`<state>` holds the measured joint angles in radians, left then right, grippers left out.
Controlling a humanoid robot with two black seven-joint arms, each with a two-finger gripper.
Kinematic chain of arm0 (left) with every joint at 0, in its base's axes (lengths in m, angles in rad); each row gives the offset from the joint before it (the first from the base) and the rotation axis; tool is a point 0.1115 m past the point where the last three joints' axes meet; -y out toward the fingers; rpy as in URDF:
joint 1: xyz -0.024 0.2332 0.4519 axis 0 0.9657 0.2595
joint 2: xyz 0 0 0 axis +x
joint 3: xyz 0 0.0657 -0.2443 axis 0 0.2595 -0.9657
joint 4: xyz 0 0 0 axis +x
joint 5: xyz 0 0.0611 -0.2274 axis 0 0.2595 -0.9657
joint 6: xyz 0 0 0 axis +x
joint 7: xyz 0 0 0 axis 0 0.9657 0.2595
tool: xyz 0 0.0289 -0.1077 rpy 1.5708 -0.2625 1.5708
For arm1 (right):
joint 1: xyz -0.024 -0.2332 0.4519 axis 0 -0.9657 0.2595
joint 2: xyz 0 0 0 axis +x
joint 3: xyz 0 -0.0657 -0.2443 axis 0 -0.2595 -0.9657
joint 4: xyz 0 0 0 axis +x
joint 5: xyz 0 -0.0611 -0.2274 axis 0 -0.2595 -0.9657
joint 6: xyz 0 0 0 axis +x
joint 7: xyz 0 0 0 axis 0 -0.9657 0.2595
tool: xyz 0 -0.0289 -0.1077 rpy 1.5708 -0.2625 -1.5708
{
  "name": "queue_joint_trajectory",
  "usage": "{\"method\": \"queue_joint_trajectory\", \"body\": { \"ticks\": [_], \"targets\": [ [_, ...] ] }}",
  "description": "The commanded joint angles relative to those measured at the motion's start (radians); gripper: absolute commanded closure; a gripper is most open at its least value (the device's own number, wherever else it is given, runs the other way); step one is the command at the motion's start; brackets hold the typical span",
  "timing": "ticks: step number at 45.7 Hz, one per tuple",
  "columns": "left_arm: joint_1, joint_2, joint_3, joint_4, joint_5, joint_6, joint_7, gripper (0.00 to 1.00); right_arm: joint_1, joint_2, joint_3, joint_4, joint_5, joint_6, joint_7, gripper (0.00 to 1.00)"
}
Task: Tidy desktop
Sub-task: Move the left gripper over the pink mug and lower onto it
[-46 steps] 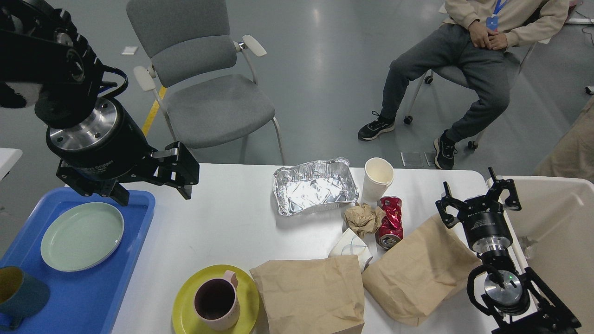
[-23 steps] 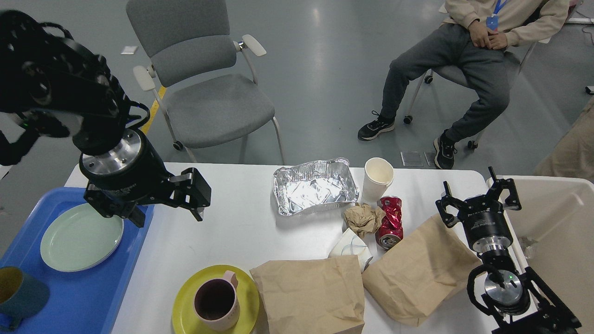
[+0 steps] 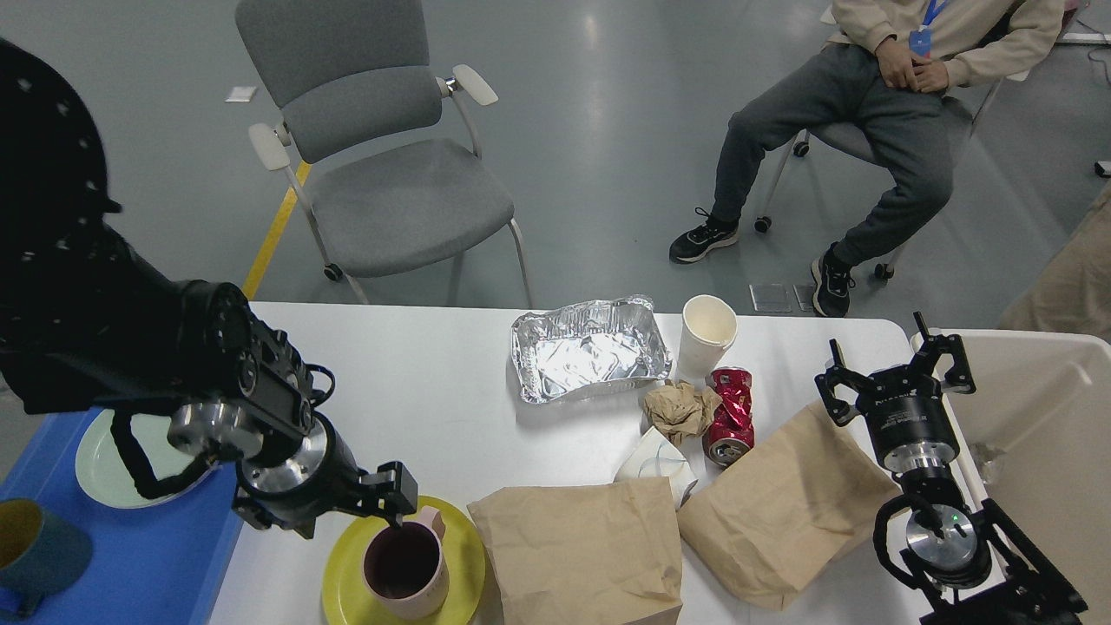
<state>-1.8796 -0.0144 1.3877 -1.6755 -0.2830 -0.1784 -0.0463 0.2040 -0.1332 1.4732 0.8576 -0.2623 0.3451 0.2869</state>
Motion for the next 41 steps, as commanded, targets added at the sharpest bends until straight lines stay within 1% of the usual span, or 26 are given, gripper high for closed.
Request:
{"method": "queue_joint_trajectory", "body": {
  "ticks": [1, 6, 15, 24, 27, 35, 41],
  "targets": [
    [0.089, -0.025, 0.007, 0.046, -0.007, 0.017, 0.002, 0.14, 0.0, 0.0, -0.001, 0.0, 0.0, 0.0, 0.0, 0.0],
    [0.126, -0.027, 0.002, 0.068, -0.024, 0.019, 0.0, 0.17, 0.0, 0.0, -0.001, 0.0, 0.0, 0.0, 0.0, 0.0],
    [0.183, -0.042, -0.002, 0.123, -0.031, 0.03, 0.0, 0.17, 0.0, 0.0, -0.001, 0.0, 0.0, 0.0, 0.0, 0.0],
    [0.214, -0.045, -0.002, 0.161, -0.033, 0.053, 0.0, 0.17, 0.0, 0.001, -0.001, 0.0, 0.0, 0.0, 0.0, 0.0],
    [0.223, -0.045, -0.004, 0.168, -0.033, 0.054, 0.0, 0.21, 0.0, 0.0, -0.001, 0.0, 0.0, 0.0, 0.0, 0.0],
    [0.229, -0.045, -0.004, 0.175, -0.031, 0.056, 0.0, 0.4, 0.0, 0.001, -0.001, 0.0, 0.0, 0.0, 0.0, 0.0],
    [0.235, -0.045, -0.015, 0.18, -0.031, 0.056, 0.0, 0.5, 0.0, 0.001, 0.001, 0.0, 0.0, 0.0, 0.0, 0.0]
  ]
}}
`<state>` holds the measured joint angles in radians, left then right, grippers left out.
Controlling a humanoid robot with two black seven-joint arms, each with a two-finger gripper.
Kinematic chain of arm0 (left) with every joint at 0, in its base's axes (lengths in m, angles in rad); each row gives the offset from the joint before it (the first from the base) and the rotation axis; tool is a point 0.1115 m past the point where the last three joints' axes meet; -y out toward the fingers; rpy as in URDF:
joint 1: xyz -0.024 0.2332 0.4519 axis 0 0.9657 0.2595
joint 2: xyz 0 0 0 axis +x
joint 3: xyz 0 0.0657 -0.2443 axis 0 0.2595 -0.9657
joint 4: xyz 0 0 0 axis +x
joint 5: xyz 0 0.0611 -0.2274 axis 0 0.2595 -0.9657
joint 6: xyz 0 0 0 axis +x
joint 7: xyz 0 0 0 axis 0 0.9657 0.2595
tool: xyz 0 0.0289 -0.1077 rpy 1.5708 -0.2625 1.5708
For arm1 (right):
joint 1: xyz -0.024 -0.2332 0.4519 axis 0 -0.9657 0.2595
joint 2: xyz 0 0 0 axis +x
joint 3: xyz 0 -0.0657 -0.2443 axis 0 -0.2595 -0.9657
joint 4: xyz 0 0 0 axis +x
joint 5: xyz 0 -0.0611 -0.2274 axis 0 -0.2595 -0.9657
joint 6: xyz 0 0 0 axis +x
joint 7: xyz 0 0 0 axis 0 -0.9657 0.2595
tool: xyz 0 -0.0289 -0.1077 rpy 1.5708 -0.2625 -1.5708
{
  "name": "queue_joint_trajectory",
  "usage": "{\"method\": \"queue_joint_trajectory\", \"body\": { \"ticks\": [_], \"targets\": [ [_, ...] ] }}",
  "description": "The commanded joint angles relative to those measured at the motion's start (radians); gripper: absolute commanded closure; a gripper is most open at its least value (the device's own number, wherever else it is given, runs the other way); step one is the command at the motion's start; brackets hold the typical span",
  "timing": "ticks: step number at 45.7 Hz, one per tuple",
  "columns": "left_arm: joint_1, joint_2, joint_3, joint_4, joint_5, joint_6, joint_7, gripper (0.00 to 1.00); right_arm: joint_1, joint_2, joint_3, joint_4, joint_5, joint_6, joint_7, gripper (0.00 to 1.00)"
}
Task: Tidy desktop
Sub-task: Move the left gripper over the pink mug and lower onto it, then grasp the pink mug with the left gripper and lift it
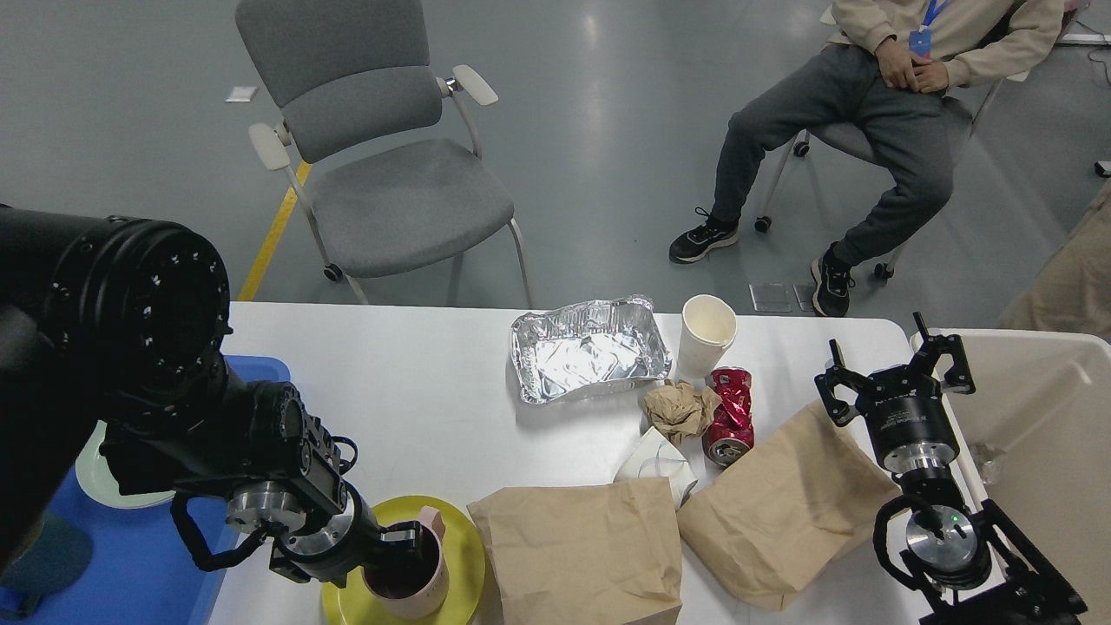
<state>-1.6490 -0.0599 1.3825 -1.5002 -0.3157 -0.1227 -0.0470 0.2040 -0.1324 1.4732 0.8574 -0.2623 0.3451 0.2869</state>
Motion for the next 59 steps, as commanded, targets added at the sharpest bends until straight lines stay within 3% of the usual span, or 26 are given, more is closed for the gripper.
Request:
{"method": "queue_joint_trajectory", "body": {
  "ticks": [1, 7, 20, 33, 42, 52, 58, 59],
  "targets": [
    [0.006, 0.0, -0.013, 0.008, 0.003, 0.0, 0.001, 0.52, 0.0, 0.0, -0.001, 0.0, 0.0, 0.0, 0.0, 0.0],
    [0.024, -0.001, -0.017, 0.015, 0.006, 0.0, 0.006, 0.76, 0.0, 0.0, -0.001, 0.0, 0.0, 0.0, 0.0, 0.0],
    [0.031, -0.001, -0.013, 0.023, 0.023, -0.003, 0.012, 1.0, 0.0, 0.0, -0.001, 0.0, 0.0, 0.0, 0.0, 0.0],
    [0.015, 0.002, -0.002, 0.014, 0.029, -0.018, 0.013, 1.0, 0.0, 0.0, -0.001, 0.0, 0.0, 0.0, 0.0, 0.0],
    [-0.067, 0.02, 0.03, -0.037, 0.035, -0.086, 0.002, 1.0, 0.0, 0.0, -0.001, -0.001, 0.0, 0.0, 0.0, 0.0],
    [-0.337, 0.067, 0.079, -0.169, 0.064, -0.208, 0.004, 1.0, 0.0, 0.0, 0.001, -0.001, 0.0, 0.0, 0.0, 0.0],
    [-0.547, 0.129, 0.11, -0.202, 0.101, -0.363, -0.002, 1.0, 0.0, 0.0, -0.001, -0.001, 0.0, 0.0, 0.0, 0.0],
    [-0.613, 0.138, 0.122, -0.203, 0.109, -0.421, -0.001, 1.0, 0.0, -0.001, -0.001, -0.001, 0.0, 0.0, 0.0, 0.0]
  ]
}}
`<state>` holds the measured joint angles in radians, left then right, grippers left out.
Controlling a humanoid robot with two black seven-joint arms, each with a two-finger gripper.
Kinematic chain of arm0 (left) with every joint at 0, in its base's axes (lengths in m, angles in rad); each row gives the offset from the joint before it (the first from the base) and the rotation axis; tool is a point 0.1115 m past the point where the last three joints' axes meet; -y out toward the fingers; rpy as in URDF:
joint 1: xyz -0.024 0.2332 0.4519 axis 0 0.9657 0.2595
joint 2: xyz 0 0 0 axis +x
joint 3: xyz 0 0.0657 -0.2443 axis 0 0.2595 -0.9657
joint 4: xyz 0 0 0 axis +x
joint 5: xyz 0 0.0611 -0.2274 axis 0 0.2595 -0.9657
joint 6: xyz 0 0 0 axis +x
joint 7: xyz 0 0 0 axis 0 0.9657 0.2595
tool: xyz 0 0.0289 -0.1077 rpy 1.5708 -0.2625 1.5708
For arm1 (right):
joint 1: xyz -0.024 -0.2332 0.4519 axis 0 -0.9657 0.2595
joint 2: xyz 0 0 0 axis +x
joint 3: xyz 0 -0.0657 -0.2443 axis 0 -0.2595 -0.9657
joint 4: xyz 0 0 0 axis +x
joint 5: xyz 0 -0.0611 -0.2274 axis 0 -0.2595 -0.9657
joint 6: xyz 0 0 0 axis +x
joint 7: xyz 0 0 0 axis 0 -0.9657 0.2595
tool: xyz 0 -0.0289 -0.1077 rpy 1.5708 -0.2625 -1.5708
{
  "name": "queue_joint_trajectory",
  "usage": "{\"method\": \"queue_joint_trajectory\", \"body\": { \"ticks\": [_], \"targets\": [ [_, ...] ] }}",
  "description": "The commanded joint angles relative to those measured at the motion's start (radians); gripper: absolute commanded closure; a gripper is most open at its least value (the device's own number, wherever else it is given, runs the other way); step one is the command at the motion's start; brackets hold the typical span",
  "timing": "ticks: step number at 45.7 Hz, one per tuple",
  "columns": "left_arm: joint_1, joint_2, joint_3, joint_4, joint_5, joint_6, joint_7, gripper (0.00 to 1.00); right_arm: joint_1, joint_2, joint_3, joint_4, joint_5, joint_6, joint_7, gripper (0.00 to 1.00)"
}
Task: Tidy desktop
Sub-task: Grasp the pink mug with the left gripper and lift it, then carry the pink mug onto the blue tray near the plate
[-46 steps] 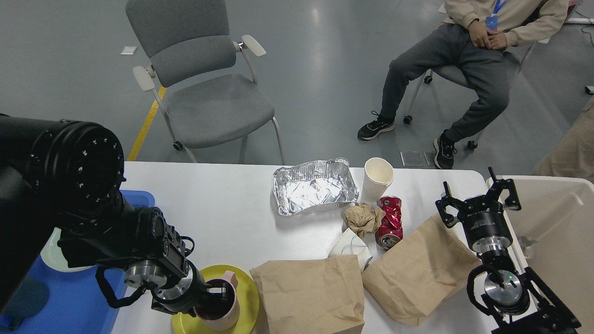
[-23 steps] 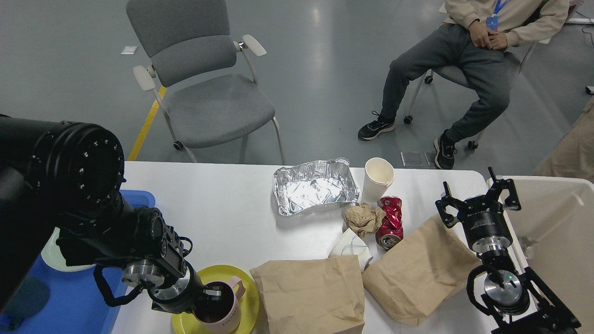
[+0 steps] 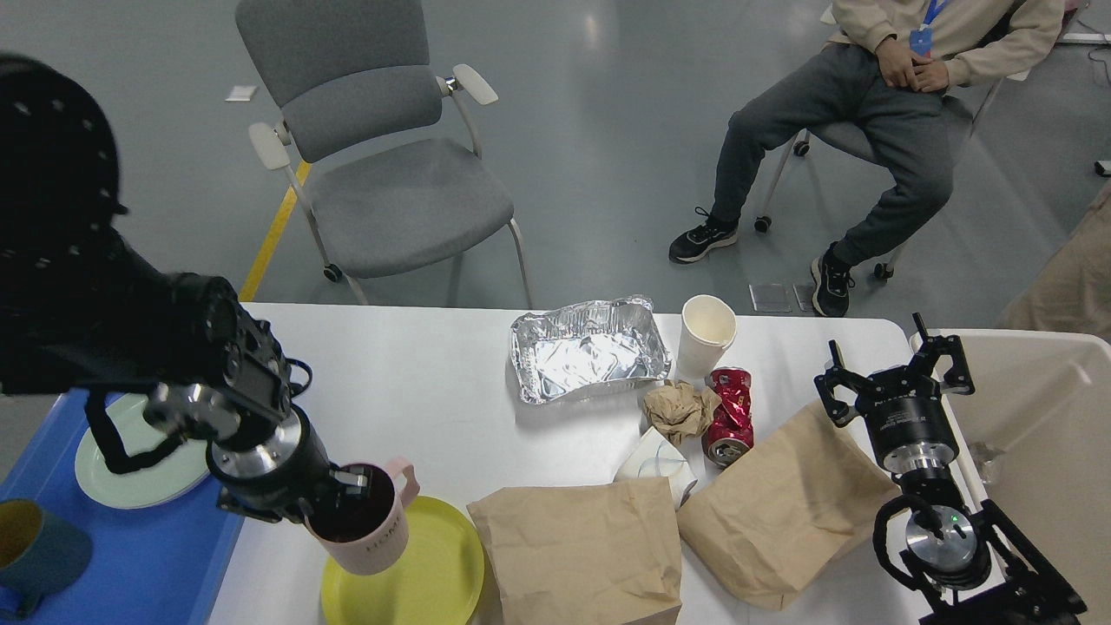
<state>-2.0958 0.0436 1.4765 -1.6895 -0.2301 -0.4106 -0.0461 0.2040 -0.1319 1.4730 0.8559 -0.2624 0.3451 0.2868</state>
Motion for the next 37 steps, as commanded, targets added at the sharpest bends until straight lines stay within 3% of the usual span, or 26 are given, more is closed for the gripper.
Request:
{"method": "queue_joint_trajectory", "body": {
  "ticks": [1, 9, 14, 26, 37],
  "targets": [
    [-0.196, 0.038, 0.031, -0.013, 0.028, -0.158, -0.001, 1.0, 0.0, 0.0, 0.001, 0.0, 0.0, 0.0, 0.0, 0.0],
    [-0.386, 0.061, 0.038, -0.015, 0.043, -0.332, 0.005, 1.0, 0.0, -0.002, 0.0, 0.0, 0.0, 0.0, 0.0, 0.0],
    [-0.458, 0.061, 0.038, -0.028, 0.043, -0.399, 0.0, 1.0, 0.0, -0.002, 0.0, 0.0, 0.0, 0.0, 0.0, 0.0],
    [-0.449, 0.085, 0.044, -0.024, 0.097, -0.384, -0.004, 1.0, 0.0, -0.002, 0.0, 0.0, 0.0, 0.0, 0.0, 0.0],
    [-0.307, 0.327, 0.088, -0.003, 0.302, -0.26, -0.011, 1.0, 0.0, -0.002, 0.001, 0.002, 0.0, 0.0, 0.0, 0.0]
  ]
}}
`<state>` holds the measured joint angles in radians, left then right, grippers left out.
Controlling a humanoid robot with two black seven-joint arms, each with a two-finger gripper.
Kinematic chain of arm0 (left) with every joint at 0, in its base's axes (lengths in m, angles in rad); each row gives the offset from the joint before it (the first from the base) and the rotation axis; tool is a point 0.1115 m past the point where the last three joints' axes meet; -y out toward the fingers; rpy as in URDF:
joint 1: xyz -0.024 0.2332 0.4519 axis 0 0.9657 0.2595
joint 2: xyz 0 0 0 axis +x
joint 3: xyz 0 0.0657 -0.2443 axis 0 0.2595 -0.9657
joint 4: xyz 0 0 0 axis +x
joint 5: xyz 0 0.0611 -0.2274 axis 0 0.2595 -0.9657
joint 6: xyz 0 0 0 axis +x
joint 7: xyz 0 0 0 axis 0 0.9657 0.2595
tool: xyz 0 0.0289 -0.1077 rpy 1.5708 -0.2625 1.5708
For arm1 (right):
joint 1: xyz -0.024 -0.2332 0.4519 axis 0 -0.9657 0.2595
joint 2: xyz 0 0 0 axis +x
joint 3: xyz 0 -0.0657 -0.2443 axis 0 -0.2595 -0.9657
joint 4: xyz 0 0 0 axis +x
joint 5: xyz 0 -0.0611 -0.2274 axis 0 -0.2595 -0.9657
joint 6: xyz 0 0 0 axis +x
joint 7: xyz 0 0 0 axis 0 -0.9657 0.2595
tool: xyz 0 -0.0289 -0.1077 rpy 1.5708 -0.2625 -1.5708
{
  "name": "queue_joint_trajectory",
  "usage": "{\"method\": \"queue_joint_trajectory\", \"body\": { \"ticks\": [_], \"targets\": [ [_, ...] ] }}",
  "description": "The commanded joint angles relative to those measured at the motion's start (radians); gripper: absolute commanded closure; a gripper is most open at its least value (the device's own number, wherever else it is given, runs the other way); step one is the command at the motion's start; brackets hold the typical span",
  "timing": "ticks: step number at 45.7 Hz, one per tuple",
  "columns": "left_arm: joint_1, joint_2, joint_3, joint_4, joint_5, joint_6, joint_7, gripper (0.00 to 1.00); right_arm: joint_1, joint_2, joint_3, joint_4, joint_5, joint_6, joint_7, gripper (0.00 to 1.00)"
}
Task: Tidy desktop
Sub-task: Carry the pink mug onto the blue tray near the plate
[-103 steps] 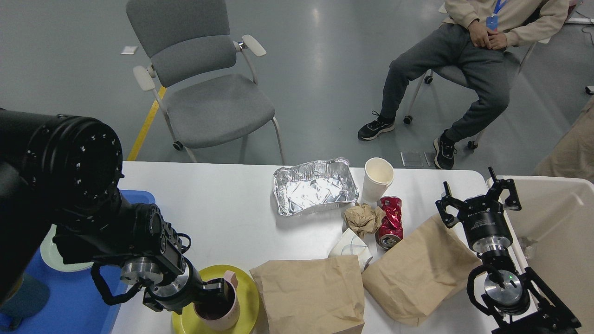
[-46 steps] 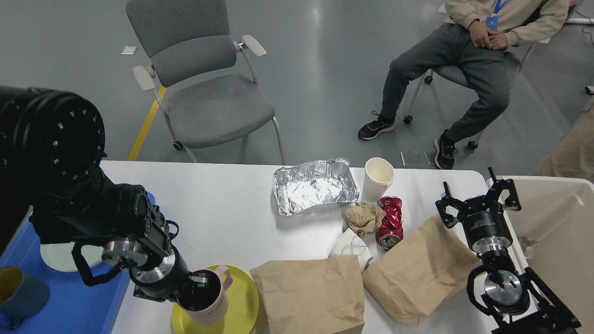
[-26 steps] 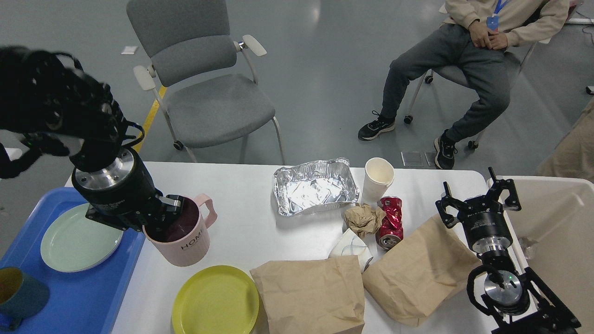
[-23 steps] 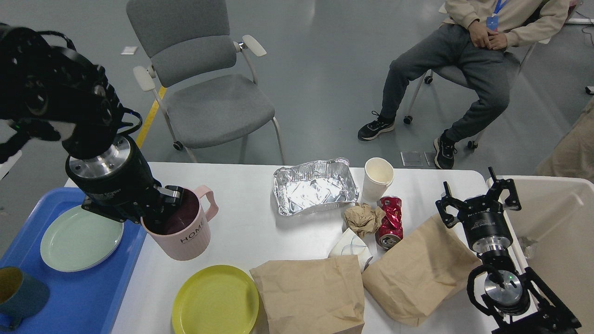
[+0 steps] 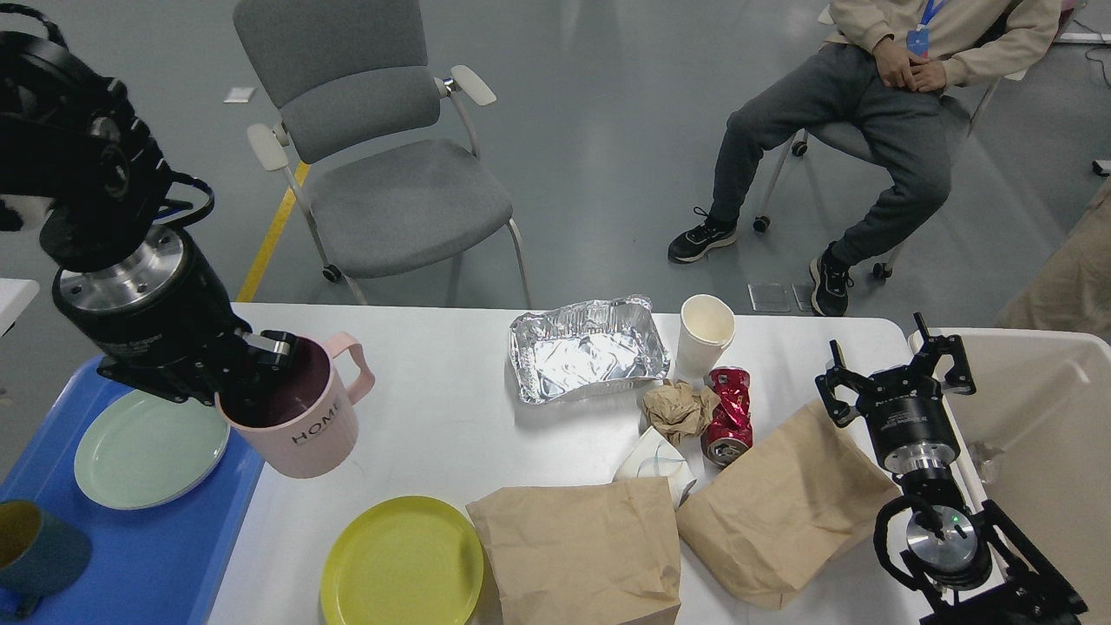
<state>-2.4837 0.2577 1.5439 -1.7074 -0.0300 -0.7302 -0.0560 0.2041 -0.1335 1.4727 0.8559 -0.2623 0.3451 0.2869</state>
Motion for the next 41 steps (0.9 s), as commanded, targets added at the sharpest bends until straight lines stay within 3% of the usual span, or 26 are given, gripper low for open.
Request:
{"method": "queue_joint_trajectory", "body": {
  "ticks": [1, 10, 18, 26, 33, 41],
  "targets": [
    [0.106, 0.139, 0.022, 0.026, 0.122, 0.072, -0.001, 1.0, 0.0, 0.0, 0.0, 0.002, 0.0, 0.0, 0.0, 0.0],
    [0.368, 0.333, 0.007, 0.175, 0.272, 0.107, -0.008, 1.0, 0.0, 0.0, 0.0, 0.002, 0.0, 0.0, 0.0, 0.0],
    [0.632, 0.451, -0.077, 0.359, 0.373, 0.114, -0.057, 1.0, 0.0, 0.0, 0.0, 0.002, 0.0, 0.0, 0.0, 0.0],
    [0.842, 0.508, -0.225, 0.502, 0.463, 0.115, -0.068, 1.0, 0.0, 0.0, 0.0, 0.002, 0.0, 0.0, 0.0, 0.0],
    [1.009, 0.541, -0.32, 0.653, 0.512, 0.115, -0.128, 1.0, 0.0, 0.0, 0.0, 0.002, 0.0, 0.0, 0.0, 0.0],
    [1.105, 0.548, -0.377, 0.692, 0.568, 0.12, -0.137, 1.0, 0.0, 0.0, 0.0, 0.002, 0.0, 0.0, 0.0, 0.0]
  ]
}}
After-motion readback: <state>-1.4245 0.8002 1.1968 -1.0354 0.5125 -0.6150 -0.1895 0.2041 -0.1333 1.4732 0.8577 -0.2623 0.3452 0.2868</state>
